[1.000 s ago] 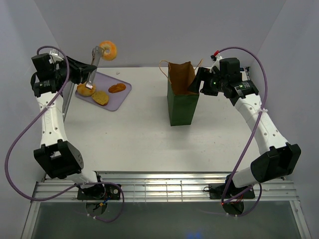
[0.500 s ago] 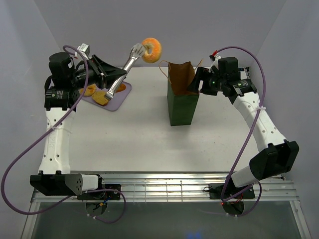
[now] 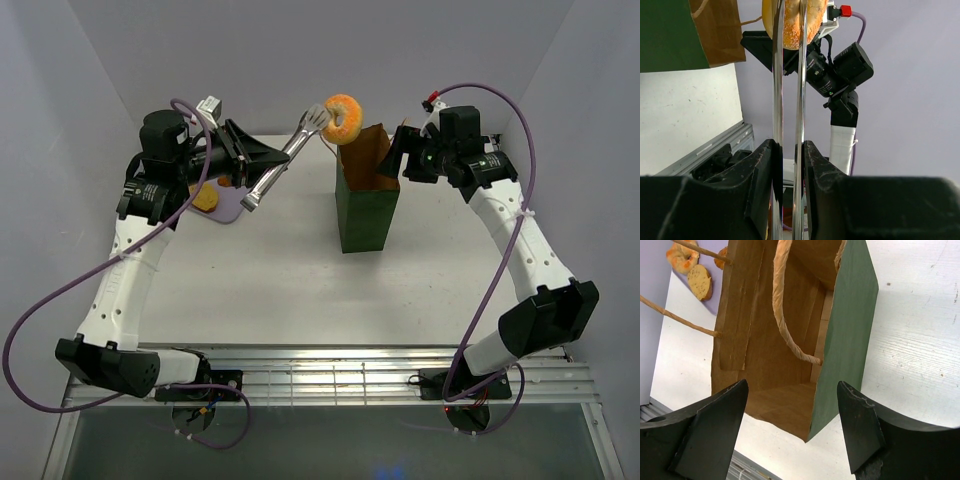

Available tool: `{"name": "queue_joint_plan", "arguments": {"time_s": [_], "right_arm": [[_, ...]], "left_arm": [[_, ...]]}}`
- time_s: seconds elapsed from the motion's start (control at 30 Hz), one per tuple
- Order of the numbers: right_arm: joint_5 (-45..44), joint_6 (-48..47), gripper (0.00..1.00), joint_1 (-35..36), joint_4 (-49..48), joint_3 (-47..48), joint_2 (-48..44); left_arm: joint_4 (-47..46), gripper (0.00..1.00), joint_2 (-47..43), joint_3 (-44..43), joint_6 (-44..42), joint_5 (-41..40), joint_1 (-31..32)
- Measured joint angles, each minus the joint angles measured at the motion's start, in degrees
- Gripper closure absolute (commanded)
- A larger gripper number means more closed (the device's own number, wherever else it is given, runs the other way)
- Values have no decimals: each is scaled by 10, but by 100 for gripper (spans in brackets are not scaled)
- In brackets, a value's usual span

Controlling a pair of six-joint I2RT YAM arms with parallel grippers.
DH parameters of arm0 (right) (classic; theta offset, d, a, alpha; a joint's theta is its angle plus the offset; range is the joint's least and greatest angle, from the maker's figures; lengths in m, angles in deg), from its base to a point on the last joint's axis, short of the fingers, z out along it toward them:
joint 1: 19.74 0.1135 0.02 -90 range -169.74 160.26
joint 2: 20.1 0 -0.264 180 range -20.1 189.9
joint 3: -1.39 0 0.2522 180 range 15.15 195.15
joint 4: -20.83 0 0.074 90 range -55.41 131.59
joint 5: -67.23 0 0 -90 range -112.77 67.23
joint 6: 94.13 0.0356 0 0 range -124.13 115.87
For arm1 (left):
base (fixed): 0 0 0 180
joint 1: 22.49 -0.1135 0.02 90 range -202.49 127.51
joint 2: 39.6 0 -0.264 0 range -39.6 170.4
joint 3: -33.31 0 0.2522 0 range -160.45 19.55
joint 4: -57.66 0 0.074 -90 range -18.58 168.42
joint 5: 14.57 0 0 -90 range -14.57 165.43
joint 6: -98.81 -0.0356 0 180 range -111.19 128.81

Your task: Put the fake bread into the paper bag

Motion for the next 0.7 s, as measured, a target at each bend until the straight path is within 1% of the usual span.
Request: {"name": "queue_joint_plan", "arguments": {"time_s": [0.23,0.37,0.5,0.53,0.63,0.7], "right_arm": [[-3,-3,23,0,2,3,11],[-5,-6,23,0,5,3,16],[-8,-12,29,-2,8,3,19],[-9,-13,32,-3,9,3,19],[-10,-16,36,-4,9,4,21],[-10,-16,36,-4,9,4,23]], "left_arm": [[-36,100,28,8,5,-23,46],[-49,100,43,27,7,-32,63],[-50,100,56,33,5,-41,64],[-53,100,58,33,4,-42,64],[-61,100,67,33,1,-44,64],[-62,100,71,34,-2,-45,65]]}}
